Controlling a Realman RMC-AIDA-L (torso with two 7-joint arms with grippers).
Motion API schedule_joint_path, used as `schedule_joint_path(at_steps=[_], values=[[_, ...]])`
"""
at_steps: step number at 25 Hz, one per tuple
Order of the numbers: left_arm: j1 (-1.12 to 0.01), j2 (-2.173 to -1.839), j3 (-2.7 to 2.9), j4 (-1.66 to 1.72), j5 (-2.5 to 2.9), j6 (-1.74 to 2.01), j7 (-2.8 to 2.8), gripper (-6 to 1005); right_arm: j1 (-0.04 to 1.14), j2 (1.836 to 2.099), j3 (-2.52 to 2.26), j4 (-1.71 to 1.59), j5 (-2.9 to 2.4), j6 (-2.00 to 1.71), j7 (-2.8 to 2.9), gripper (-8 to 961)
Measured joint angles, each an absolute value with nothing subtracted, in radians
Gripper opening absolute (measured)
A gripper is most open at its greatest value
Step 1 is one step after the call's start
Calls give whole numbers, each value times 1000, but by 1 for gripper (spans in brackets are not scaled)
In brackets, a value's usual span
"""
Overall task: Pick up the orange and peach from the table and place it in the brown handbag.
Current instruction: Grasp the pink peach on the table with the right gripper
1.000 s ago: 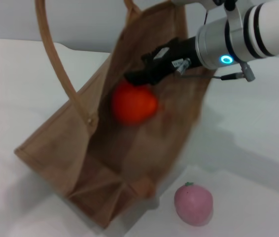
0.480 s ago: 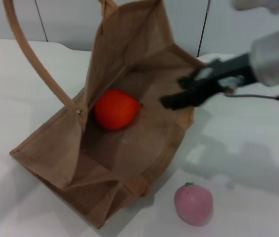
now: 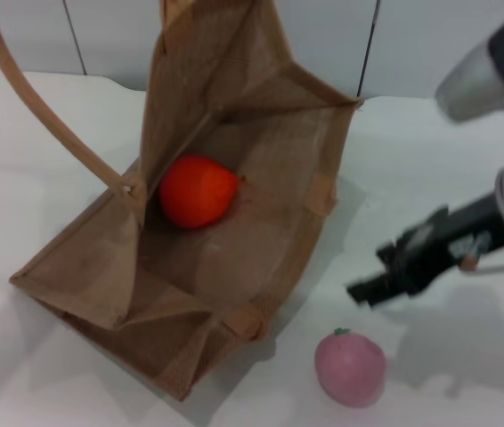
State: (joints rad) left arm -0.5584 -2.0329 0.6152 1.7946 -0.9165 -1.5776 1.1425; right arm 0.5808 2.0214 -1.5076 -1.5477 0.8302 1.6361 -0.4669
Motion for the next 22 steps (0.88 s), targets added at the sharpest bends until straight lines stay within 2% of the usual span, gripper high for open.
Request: schedule_joint_path(at_steps=[22], values=[[-551, -2032, 626, 1809, -890, -1581, 1137, 181, 618, 2026, -1652, -1405, 752, 1674, -406, 678]])
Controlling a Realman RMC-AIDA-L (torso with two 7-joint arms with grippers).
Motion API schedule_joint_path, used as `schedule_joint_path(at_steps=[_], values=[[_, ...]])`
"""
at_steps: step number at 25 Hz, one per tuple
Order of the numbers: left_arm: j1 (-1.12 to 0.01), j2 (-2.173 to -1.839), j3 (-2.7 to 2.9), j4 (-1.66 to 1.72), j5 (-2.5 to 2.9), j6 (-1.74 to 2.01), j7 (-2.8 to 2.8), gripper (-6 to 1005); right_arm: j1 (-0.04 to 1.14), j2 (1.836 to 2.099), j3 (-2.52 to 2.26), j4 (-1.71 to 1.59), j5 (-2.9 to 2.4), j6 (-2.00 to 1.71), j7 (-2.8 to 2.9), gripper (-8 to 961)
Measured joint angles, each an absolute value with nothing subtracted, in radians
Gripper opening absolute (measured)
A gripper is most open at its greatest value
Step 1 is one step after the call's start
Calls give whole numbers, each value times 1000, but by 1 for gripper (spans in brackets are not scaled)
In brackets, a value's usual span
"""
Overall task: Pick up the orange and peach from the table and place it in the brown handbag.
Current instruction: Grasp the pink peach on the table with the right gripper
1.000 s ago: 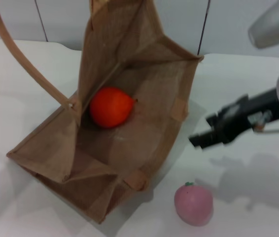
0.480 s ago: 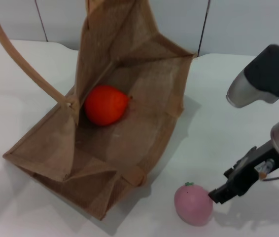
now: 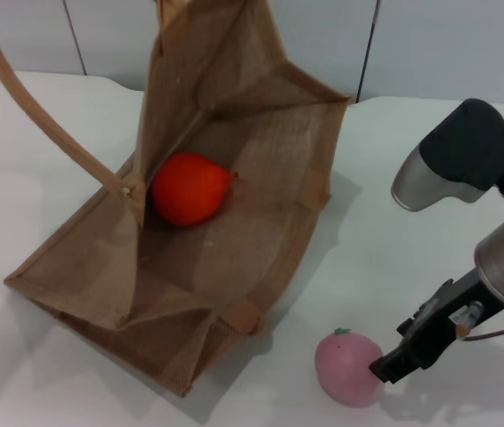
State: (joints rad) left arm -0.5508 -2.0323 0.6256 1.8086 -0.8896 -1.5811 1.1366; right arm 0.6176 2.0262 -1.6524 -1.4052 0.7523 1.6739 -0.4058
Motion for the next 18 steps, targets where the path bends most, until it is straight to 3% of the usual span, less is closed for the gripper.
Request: schedule_joint_path(at_steps=[18], values=[[-559, -2034, 642, 1805, -869, -1581, 1137, 185, 674, 2025, -1669, -1271, 830, 1595, -441, 672]])
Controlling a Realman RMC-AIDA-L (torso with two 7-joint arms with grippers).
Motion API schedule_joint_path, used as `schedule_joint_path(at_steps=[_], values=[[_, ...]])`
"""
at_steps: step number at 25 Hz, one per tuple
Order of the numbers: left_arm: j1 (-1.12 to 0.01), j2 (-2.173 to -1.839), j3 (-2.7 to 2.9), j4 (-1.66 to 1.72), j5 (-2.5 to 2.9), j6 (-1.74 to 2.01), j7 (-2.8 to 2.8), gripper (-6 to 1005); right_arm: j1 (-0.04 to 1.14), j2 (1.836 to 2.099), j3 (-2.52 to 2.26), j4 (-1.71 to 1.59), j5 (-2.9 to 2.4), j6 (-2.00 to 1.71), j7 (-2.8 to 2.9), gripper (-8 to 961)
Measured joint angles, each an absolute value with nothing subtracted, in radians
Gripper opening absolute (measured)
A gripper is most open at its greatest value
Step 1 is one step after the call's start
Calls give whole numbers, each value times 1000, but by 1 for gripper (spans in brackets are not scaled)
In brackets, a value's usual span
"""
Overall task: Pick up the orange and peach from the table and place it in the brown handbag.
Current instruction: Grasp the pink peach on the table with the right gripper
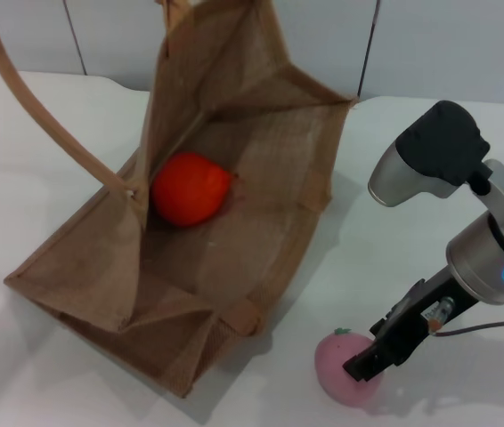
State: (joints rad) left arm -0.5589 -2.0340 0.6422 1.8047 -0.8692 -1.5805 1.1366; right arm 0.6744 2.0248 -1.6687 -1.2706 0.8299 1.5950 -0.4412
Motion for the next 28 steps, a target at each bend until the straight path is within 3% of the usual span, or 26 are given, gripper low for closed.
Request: schedule_joint_path(at_steps=[21, 28], values=[[-559, -2034, 664, 1783, -867, -1571, 1137, 191, 752, 2021, -1661, -1063, 883, 1553, -480, 665], [-560, -2034, 664, 1781, -867, -1571, 1137, 193, 775, 2021, -1659, -1016, 906, 1556, -508, 539]])
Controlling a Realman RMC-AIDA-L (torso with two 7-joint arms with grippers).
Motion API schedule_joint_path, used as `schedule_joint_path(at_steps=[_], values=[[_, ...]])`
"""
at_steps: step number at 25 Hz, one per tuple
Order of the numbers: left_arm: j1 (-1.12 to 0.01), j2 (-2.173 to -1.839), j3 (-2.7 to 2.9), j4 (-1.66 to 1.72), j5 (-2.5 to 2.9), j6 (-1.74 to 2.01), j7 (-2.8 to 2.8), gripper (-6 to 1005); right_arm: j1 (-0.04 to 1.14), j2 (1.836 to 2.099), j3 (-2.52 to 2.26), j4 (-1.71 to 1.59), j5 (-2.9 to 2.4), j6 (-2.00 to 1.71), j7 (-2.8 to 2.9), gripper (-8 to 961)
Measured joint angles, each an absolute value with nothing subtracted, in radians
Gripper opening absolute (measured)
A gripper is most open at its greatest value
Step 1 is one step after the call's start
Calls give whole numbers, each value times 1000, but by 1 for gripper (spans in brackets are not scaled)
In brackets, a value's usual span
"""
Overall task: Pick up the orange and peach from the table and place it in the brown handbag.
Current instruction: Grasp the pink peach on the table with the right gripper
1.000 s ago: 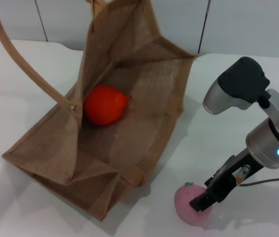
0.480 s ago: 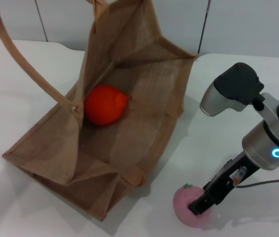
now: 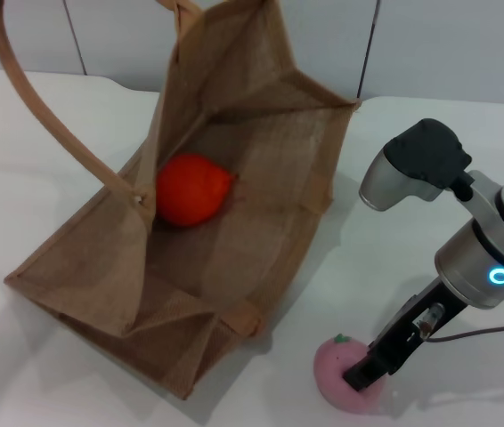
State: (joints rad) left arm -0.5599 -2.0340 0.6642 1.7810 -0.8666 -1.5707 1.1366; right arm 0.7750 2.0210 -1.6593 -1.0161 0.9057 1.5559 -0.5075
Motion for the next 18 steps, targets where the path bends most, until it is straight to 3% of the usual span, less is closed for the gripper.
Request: schedule_joint_path(at_steps=[9, 18], values=[[-560, -2033, 664, 1781, -867, -1571, 1137, 195, 777, 2022, -1651, -1023, 906, 1553, -516, 419], [-558, -2032, 664, 1782, -867, -1571, 1137, 198, 778, 2020, -1629, -1029, 907, 1546, -519, 376]])
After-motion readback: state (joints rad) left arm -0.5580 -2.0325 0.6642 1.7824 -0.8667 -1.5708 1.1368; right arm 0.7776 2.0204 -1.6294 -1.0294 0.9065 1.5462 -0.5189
